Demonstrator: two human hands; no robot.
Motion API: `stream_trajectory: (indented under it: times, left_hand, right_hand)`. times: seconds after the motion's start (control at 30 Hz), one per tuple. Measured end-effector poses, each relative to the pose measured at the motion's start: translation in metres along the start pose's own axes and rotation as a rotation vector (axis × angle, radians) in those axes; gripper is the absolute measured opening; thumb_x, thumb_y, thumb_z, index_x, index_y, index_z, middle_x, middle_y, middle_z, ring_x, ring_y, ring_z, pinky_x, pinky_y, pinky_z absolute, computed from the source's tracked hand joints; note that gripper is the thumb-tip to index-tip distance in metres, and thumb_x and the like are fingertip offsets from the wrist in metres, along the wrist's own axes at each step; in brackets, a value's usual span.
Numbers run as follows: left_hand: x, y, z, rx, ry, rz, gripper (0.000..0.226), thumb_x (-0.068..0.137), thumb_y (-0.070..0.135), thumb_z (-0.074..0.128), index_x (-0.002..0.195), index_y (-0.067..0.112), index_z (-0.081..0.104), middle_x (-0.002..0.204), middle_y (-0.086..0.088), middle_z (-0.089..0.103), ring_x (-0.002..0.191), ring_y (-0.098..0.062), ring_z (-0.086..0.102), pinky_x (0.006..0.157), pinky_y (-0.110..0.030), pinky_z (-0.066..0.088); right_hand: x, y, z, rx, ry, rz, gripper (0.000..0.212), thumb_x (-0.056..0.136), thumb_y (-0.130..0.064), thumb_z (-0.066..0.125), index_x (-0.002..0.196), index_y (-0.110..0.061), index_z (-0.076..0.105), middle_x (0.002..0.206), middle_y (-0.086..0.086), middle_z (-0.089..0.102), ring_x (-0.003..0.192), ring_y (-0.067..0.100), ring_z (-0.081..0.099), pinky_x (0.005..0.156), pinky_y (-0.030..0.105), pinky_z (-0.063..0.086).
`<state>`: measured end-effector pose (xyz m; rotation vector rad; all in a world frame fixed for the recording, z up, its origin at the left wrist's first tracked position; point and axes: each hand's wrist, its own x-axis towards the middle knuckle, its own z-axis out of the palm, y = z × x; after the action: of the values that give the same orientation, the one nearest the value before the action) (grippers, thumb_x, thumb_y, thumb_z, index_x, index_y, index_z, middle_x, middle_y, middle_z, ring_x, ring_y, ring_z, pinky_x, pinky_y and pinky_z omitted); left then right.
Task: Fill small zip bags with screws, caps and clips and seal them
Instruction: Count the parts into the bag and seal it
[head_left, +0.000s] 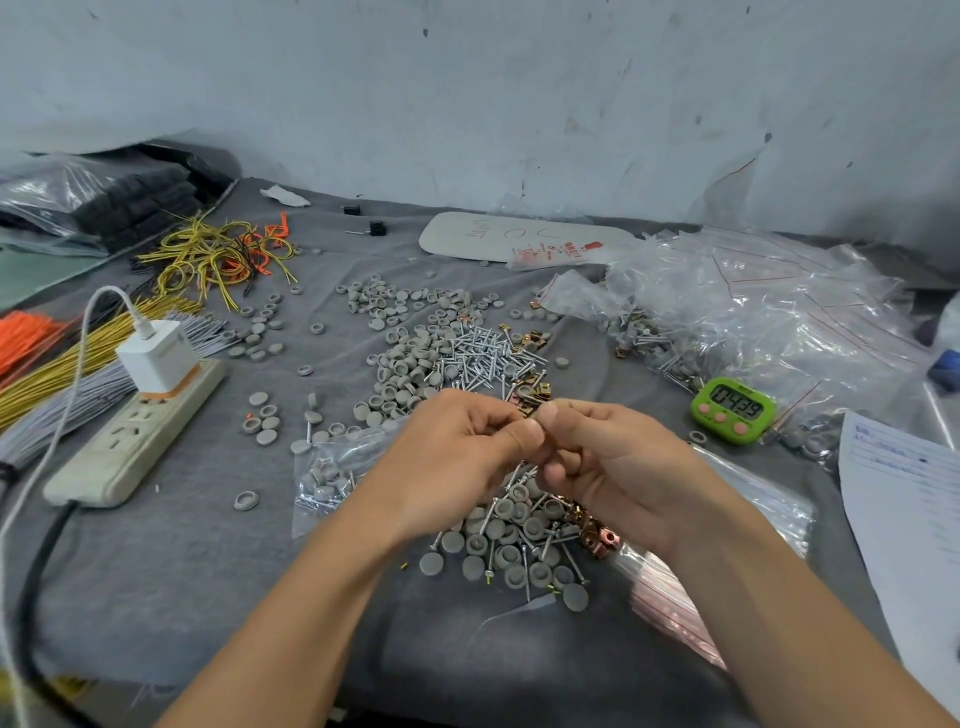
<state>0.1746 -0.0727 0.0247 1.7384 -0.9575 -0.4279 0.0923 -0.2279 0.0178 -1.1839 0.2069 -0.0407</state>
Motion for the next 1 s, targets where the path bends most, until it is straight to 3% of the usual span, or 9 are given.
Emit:
stream_trajectory:
  times: [0.17, 0.3, 0.47, 0.53, 0.63, 0.8, 0.93, 1.0]
  left_hand:
    - [0.002, 0.003, 0.002, -0.154, -0.035, -0.001, 0.032, 0.09, 0.036, 0.062, 0.063, 0.022, 0.07, 0.055, -0.01, 0.051, 0.049, -0.021, 0.045, 0.052, -0.033, 0.034]
    - [0.003, 0.002, 0.0, -0.173, -0.023, 0.005, 0.032, 0.09, 0.038, 0.062, 0.064, 0.019, 0.07, 0.057, -0.021, 0.051, 0.05, -0.023, 0.044, 0.052, -0.035, 0.034]
    - [0.001, 0.002, 0.001, -0.085, 0.013, 0.001, 0.035, 0.081, 0.045, 0.068, 0.055, 0.022, 0.065, 0.05, -0.01, 0.048, 0.048, -0.02, 0.042, 0.052, -0.034, 0.032]
    - [0.002, 0.004, 0.004, -0.079, 0.052, 0.009, 0.036, 0.077, 0.044, 0.068, 0.052, 0.018, 0.063, 0.049, -0.012, 0.046, 0.048, -0.02, 0.04, 0.051, -0.037, 0.031]
    - [0.003, 0.007, 0.006, -0.095, 0.122, 0.02, 0.034, 0.069, 0.041, 0.07, 0.054, 0.011, 0.065, 0.048, -0.017, 0.043, 0.047, -0.019, 0.036, 0.048, -0.036, 0.028]
    - [0.005, 0.01, 0.009, 0.014, 0.217, 0.028, 0.027, 0.071, 0.039, 0.068, 0.049, 0.024, 0.066, 0.041, 0.006, 0.036, 0.041, -0.01, 0.029, 0.043, -0.024, 0.022]
    - [0.004, 0.011, 0.015, 0.137, 0.346, 0.076, 0.03, 0.08, 0.032, 0.073, 0.051, 0.022, 0.068, 0.038, 0.009, 0.039, 0.037, -0.006, 0.032, 0.04, -0.016, 0.025]
    - [0.005, 0.009, 0.012, 0.143, 0.389, 0.067, 0.037, 0.083, 0.025, 0.072, 0.048, 0.019, 0.06, 0.039, 0.01, 0.039, 0.039, -0.005, 0.032, 0.041, -0.016, 0.027]
  right_hand:
    - [-0.002, -0.003, -0.003, 0.176, -0.057, 0.076, 0.011, 0.078, -0.013, 0.068, 0.072, -0.005, 0.074, 0.064, 0.008, 0.067, 0.048, 0.008, 0.062, 0.046, 0.016, 0.051]
    - [-0.005, -0.004, -0.002, 0.199, -0.082, 0.1, 0.005, 0.074, -0.006, 0.069, 0.077, -0.002, 0.071, 0.066, 0.01, 0.067, 0.051, 0.009, 0.063, 0.047, 0.017, 0.052]
    - [-0.008, -0.01, -0.002, 0.148, -0.064, 0.153, 0.009, 0.072, -0.001, 0.068, 0.069, -0.003, 0.075, 0.065, 0.011, 0.065, 0.05, 0.01, 0.061, 0.048, 0.018, 0.053]
    - [-0.01, -0.012, 0.001, 0.162, -0.079, 0.152, 0.0, 0.067, -0.004, 0.073, 0.067, -0.003, 0.073, 0.063, 0.011, 0.064, 0.048, 0.011, 0.059, 0.047, 0.017, 0.051]
    - [-0.012, -0.01, 0.004, 0.232, -0.073, 0.153, 0.005, 0.064, -0.003, 0.073, 0.069, -0.001, 0.072, 0.062, 0.012, 0.063, 0.047, 0.01, 0.059, 0.046, 0.017, 0.051]
    - [-0.01, -0.008, 0.004, 0.277, -0.037, 0.153, 0.007, 0.072, -0.001, 0.065, 0.072, -0.001, 0.072, 0.064, 0.011, 0.062, 0.047, 0.01, 0.058, 0.047, 0.017, 0.05]
    - [-0.01, -0.008, 0.001, 0.294, 0.01, 0.132, 0.005, 0.07, -0.001, 0.067, 0.073, -0.002, 0.072, 0.066, 0.011, 0.064, 0.048, 0.011, 0.059, 0.045, 0.018, 0.049]
    - [-0.01, -0.009, -0.003, 0.329, 0.064, 0.113, 0.007, 0.068, -0.001, 0.071, 0.074, -0.001, 0.072, 0.068, 0.012, 0.067, 0.05, 0.012, 0.062, 0.047, 0.018, 0.051]
